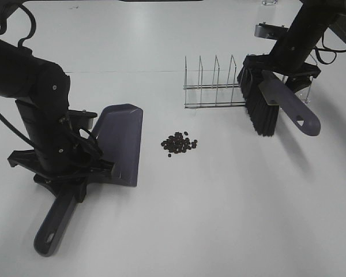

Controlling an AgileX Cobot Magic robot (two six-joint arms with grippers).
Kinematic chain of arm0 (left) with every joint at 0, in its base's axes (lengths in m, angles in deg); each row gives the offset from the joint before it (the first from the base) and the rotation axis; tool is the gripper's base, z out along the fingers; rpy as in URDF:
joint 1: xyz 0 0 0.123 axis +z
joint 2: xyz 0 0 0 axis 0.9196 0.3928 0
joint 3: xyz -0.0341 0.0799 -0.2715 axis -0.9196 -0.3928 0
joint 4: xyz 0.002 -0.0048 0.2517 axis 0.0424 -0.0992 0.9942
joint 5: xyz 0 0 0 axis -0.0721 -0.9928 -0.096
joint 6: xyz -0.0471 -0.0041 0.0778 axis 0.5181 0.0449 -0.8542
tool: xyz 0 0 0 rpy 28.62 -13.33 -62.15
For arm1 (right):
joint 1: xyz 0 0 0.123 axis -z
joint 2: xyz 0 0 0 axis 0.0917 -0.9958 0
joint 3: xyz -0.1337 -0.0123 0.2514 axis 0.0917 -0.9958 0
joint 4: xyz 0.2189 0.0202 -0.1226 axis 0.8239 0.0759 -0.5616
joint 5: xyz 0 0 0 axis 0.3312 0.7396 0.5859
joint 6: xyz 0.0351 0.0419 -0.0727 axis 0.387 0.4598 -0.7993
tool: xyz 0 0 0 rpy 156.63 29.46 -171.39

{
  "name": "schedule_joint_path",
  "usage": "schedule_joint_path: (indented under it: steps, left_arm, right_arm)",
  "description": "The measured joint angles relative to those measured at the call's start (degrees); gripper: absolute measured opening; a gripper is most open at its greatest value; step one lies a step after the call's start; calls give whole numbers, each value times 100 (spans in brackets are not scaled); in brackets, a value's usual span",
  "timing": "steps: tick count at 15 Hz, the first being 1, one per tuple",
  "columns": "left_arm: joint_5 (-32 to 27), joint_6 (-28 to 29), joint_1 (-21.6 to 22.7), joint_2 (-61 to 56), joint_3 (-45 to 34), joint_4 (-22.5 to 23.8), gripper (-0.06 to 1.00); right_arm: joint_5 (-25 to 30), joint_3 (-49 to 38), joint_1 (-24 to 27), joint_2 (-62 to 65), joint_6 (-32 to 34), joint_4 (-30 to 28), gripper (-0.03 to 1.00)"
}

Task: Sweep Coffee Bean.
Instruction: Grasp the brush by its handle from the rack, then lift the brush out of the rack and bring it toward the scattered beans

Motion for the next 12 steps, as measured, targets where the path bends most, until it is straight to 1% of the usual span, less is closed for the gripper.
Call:
schedule_joint_path:
  steps: [1, 2, 3, 4, 5, 6, 12]
  left_arm:
    - [0, 0, 0, 0, 0, 6, 33]
    - [0, 0, 0, 0, 0, 11, 33]
    - [0, 0, 0, 0, 0, 11, 33]
    - [0, 0, 0, 0, 0, 11, 33]
    - [6, 0, 0, 0, 0, 29, 33]
    - [6, 0, 0, 0, 0, 86, 33]
    - [6, 0, 0, 0, 0, 86, 33]
  right_arm:
    - [0, 0, 0, -11, 0, 0, 71]
    - [0, 0, 0, -17, 0, 0, 64]
    - [0, 0, 0, -17, 0, 0, 58]
    - [0, 6, 0, -17, 0, 6, 40]
    - [0, 6, 0, -17, 34, 6, 29]
    - [0, 6, 0, -17, 52, 23, 30]
    - [0, 6, 0, -17, 138, 23, 30]
